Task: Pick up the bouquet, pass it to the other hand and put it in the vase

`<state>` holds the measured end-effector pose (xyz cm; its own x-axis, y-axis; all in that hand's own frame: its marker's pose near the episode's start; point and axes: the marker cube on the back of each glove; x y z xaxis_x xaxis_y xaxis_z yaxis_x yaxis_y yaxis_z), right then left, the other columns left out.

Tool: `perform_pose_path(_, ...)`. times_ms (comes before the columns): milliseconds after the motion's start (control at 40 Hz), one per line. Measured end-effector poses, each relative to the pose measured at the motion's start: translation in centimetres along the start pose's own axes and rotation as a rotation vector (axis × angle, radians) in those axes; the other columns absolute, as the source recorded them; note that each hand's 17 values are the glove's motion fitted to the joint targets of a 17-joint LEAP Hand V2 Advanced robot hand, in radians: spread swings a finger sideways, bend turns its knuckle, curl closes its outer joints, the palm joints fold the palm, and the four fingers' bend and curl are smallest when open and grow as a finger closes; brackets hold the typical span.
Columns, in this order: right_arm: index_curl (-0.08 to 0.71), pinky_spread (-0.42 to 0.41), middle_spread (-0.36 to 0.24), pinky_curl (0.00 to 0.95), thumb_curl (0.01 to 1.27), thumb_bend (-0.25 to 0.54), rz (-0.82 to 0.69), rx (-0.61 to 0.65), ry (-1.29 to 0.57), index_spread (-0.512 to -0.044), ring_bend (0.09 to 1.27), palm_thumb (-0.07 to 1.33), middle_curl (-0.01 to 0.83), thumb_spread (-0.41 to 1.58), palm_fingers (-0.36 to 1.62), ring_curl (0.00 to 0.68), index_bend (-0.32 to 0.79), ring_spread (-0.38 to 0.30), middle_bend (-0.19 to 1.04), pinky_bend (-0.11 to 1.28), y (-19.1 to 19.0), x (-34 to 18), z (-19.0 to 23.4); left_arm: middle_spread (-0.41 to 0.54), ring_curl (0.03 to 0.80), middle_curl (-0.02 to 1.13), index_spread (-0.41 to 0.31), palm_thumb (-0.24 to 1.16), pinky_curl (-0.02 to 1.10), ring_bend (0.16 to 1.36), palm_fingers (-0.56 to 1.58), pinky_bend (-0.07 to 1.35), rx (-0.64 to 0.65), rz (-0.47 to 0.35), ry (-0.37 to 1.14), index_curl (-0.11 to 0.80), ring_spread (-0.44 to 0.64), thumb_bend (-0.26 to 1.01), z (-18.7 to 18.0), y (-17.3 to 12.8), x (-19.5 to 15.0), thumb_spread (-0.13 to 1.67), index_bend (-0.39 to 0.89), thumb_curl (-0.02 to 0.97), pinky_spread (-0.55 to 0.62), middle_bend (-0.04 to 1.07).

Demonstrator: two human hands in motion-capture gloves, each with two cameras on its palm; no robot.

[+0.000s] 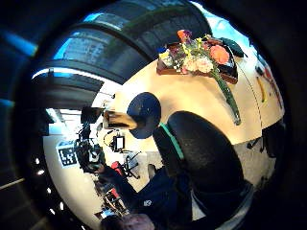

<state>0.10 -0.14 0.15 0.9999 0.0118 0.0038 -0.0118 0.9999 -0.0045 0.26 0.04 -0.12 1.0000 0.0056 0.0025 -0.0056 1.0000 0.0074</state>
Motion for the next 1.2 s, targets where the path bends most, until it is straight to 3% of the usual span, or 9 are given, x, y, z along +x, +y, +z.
perform_pose_path(75, 0.03, 0.09, -0.008, 0.132, 0.07, 0.203, 0.031, -0.003, -0.017, -0.216, 0.44, 0.33, 0.066, 0.58, 0.3, 0.115, 0.08, 0.012, 0.19, 0.44, -0.3, 0.3, 0.3, 0.109, 0.105, 0.08, -0.009, 0.05, 0.11, 0.42, 0.35, 0.35, 0.014, 0.016, -0.005, 0.062, 0.16, 0.02, -0.2, 0.2, 0.8, 0.54, 0.15, 0.036, 0.17, 0.2)
perform_pose_path(175, 0.055, 0.111, -0.011, 0.187, 0.1, 0.195, 0.087, 0.001, -0.055, -0.273, 0.48, 0.34, 0.109, 0.79, 0.28, 0.166, 0.08, 0.013, 0.2, 0.48, -1.0, 0.8, 0.6, 0.139, 0.15, 0.13, -0.011, 0.05, 0.16, 0.45, 0.32, 0.36, 0.025, 0.055, -0.016, 0.098, 0.21, 0.01, -0.2, 0.5, 2.3, 0.73, 0.15, 0.063, 0.22, 0.19)
perform_pose_path(375, 0.07, 0.134, 0.002, 0.245, 0.14, 0.162, 0.209, 0.016, -0.1, -0.31, 0.58, 0.36, 0.172, 1.02, 0.3, 0.222, 0.07, 0.046, 0.21, 0.53, -2.4, 1.8, 0.7, 0.176, 0.19, 0.19, -0.008, 0.05, 0.21, 0.49, 0.27, 0.38, -0.013, 0.141, 0.038, 0.143, 0.26, -0.01, 0.5, 1.1, 4.6, 0.94, 0.12, 0.113, 0.26, 0.19)
perform_pose_path(549, 0.072, 0.178, 0.014, 0.291, 0.17, 0.133, 0.366, 0.074, -0.17, -0.294, 0.62, 0.38, 0.215, 1.12, 0.32, 0.254, 0.06, 0.08, 0.21, 0.62, -3.8, 2.3, 1.2, 0.192, 0.216, 0.23, 0.003, 0.04, 0.25, 0.52, 0.22, 0.41, 0.024, 0.179, 0.017, 0.152, 0.28, -0.02, 0.7, 1.8, 5.8, 1.01, 0.1, 0.147, 0.28, 0.21)
perform_pose_path(699, 0.07, 0.194, 0.037, 0.32, 0.21, 0.117, 0.498, 0.14, -0.177, -0.264, 0.68, 0.43, 0.242, 1.14, 0.33, 0.28, 0.05, 0.079, 0.2, 0.67, -4.8, 2.6, 2.7, 0.198, 0.231, 0.26, 0.008, 0.03, 0.27, 0.54, 0.21, 0.42, -0.041, 0.213, 0.083, 0.163, 0.29, -0.02, 1.2, 3.2, 6.4, 1.05, 0.11, 0.171, 0.29, 0.23)
perform_pose_path(849, 0.067, 0.209, 0.056, 0.335, 0.24, 0.098, 0.607, 0.19, -0.213, -0.221, 0.71, 0.47, 0.274, 1.16, 0.33, 0.3, 0.05, 0.063, 0.23, 0.7, -5.4, 3.1, 4.8, 0.195, 0.244, 0.29, 0.01, 0.03, 0.29, 0.56, 0.2, 0.43, -0.021, 0.212, 0.062, 0.175, 0.3, -0.02, 1.3, 3.6, 6.4, 1.07, 0.12, 0.191, 0.29, 0.23)
perform_pose_path(1199, 0.091, 0.232, 0.063, 0.339, 0.3, 0.055, 0.736, 0.128, -0.222, -0.169, 0.7, 0.56, 0.328, 1.16, 0.34, 0.315, 0.09, 0.043, 0.27, 0.68, -7.5, 5.6, 11.5, 0.195, 0.261, 0.33, 0.011, 0.03, 0.32, 0.57, 0.19, 0.43, -0.051, 0.202, 0.066, 0.202, 0.3, -0.02, 2.5, 3.4, 5.6, 1.1, 0.12, 0.219, 0.29, 0.24)
